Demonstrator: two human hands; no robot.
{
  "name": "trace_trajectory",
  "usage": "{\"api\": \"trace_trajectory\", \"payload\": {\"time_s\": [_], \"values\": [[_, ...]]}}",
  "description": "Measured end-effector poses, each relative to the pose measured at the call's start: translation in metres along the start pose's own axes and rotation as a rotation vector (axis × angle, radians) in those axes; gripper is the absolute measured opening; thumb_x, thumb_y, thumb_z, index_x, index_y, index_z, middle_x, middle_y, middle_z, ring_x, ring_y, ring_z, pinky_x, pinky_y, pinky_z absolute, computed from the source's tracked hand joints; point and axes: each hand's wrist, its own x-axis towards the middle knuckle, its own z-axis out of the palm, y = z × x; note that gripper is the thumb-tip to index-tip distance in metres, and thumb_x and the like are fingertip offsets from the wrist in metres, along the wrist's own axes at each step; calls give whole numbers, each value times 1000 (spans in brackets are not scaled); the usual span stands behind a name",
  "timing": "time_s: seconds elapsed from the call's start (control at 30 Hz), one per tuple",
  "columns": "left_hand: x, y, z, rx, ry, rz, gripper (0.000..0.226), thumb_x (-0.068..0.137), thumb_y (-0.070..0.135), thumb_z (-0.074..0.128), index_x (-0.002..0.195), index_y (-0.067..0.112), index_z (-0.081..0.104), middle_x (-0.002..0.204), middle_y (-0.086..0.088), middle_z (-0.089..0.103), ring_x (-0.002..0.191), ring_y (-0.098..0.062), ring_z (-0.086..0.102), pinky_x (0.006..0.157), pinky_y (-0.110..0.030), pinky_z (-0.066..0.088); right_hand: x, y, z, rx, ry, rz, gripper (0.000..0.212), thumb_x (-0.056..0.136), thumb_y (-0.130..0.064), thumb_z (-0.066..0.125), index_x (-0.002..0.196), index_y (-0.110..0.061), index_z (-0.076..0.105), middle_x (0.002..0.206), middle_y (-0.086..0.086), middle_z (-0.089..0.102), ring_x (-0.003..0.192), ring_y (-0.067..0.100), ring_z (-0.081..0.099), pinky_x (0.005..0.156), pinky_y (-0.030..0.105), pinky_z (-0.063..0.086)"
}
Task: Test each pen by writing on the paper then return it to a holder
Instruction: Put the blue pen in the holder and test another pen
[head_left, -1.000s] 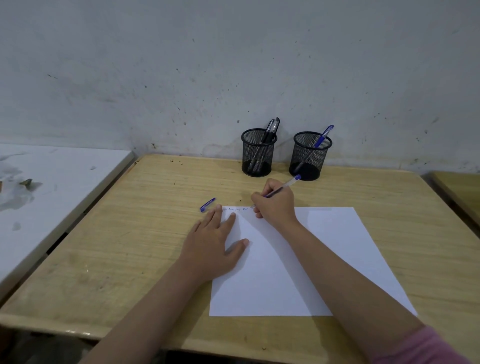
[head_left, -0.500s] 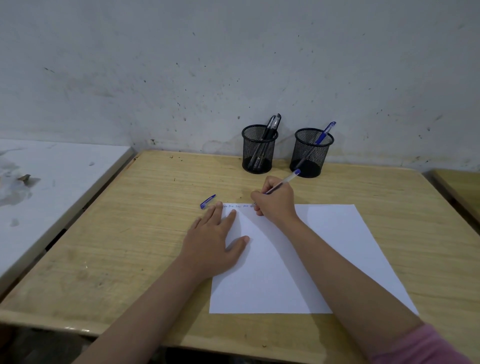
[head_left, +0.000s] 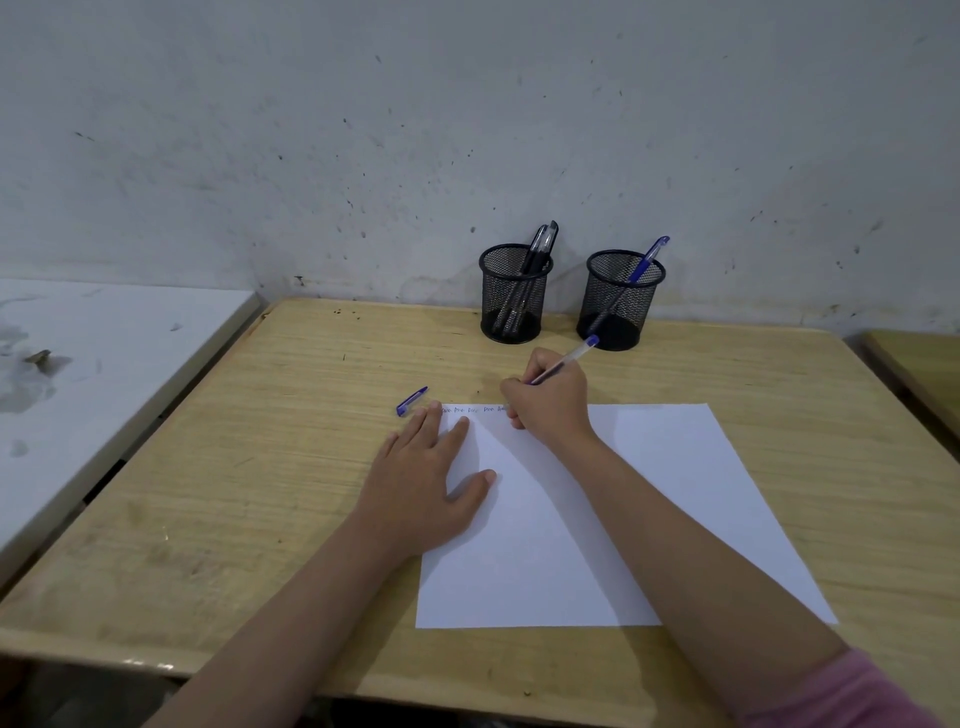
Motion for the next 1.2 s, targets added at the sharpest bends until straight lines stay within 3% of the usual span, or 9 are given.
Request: {"api": "trace_trajectory", "payload": {"time_s": [0.47, 0.57, 0.67, 0.73, 0.83, 0.93, 1.07, 1.2], "values": [[0, 1, -2, -21, -12, -4, 92, 69, 74, 13, 146, 25, 20, 158, -4, 7, 145, -17, 2, 116, -42, 10, 2, 3, 0, -17, 23, 5, 26, 71, 7, 54, 59, -10, 38, 53, 14, 44, 44, 24, 49, 39, 24, 43], [-1, 2, -4, -84, 31, 6, 87, 71, 69, 22, 141, 18, 34, 155, -7, 20, 144, -20, 15, 113, -39, 19, 1, 3, 0, -6, 39, 12, 28, 70, 7, 54, 58, -11, 36, 51, 12, 42, 43, 24, 48, 39, 24, 42], [5, -4, -6, -132, 327, 79, 56, 79, 47, 43, 114, 8, 62, 127, -14, 59, 117, -30, 55, 96, -39, 44, 2, 1, -3, 50, 102, 48, 33, 72, 6, 54, 56, -14, 33, 50, 11, 43, 41, 24, 48, 38, 23, 42], [12, -12, -8, -138, 462, 62, 41, 81, 34, 49, 105, 7, 67, 112, -12, 67, 101, -30, 62, 86, -39, 51, 3, 0, -6, 100, 153, 68, 31, 74, 3, 57, 57, -14, 36, 48, 13, 51, 40, 23, 54, 39, 24, 44], [23, -19, -13, -153, 489, -51, 32, 80, 22, 58, 107, 7, 66, 110, -11, 67, 99, -31, 61, 83, -40, 51, 5, 1, -7, 191, 187, 54, 31, 78, -2, 65, 60, -13, 42, 48, 9, 57, 46, 22, 60, 52, 36, 53], [33, -23, -14, -123, 477, -73, 31, 79, 15, 61, 108, 6, 66, 109, -12, 67, 97, -33, 60, 80, -41, 50, 4, 3, -5, 186, 197, 8, 23, 77, -6, 68, 64, -11, 49, 65, 21, 61, 60, 26, 61, 62, 41, 54], [40, -27, -12, -97, 429, -143, 22, 79, 14, 57, 94, 5, 70, 87, -11, 66, 79, -31, 58, 66, -37, 49, 2, -2, -5, 193, 162, -23, 15, 73, -1, 67, 68, -11, 58, 68, 12, 60, 64, 19, 57, 62, 32, 51], [43, -26, -11, -97, 407, -205, 18, 84, 15, 54, 84, 6, 69, 80, -8, 61, 75, -26, 52, 61, -36, 47, -8, -23, -13, 282, 5, 47, 16, 79, -12, 74, 77, -7, 59, 59, 2, 65, 45, 14, 59, 47, 26, 52]]}}
